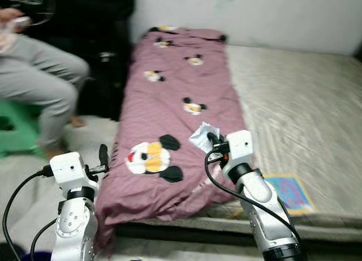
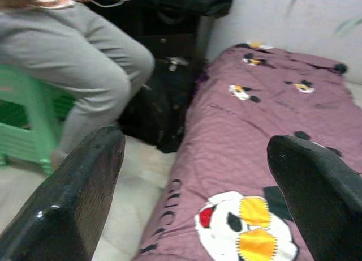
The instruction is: Clean up the room
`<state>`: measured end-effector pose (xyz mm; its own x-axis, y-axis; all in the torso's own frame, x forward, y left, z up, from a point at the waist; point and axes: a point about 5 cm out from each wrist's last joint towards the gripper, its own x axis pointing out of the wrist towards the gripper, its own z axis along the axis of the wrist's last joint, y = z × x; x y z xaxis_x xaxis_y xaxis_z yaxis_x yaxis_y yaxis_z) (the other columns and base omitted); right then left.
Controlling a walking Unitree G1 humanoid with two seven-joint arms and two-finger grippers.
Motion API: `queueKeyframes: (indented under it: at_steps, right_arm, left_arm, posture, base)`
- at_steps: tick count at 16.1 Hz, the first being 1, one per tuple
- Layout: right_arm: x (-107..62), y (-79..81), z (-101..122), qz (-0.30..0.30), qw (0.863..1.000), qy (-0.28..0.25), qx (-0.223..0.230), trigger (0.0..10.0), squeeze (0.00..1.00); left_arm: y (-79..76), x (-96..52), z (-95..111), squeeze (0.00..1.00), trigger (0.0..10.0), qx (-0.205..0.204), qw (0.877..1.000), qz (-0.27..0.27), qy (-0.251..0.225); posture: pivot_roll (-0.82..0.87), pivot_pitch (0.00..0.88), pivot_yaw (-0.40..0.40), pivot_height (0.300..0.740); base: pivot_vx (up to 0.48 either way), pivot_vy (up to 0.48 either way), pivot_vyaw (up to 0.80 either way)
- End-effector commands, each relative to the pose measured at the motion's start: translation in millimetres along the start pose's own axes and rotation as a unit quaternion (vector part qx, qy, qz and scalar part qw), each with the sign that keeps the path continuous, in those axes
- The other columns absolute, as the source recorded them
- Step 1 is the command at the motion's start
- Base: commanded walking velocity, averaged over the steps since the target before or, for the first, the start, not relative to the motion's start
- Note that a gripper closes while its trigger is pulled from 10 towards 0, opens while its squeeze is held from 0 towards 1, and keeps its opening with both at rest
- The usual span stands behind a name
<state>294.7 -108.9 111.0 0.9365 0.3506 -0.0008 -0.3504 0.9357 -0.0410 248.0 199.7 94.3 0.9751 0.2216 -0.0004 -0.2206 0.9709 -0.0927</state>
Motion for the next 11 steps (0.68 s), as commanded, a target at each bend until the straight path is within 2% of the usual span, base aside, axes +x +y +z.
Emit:
queueKeyframes:
  at_steps: [1,11]
  right_arm:
    - [2.5,2.2,4.7,0.006,1.0,-0.005,0.0,10.0,0.0]
    - [9.6,9.7,8.6,0.024,1.0,-0.009,-0.009,10.0,0.0]
  left_arm:
    - [-3.3,0.4,1.9,0.0,10.0,0.004,1.0,-0.006,0.0]
    - [-7.1,6.9,4.6,0.0,10.0,0.006,1.0,-0.008,-0.002]
  posture:
    - [0.0,0.028,-0.049,0.74]
    - [0.0,0.033,-0.049,0.74]
  base:
    - [0.0,0.0,0.8]
    - [0.0,0.0,0.8]
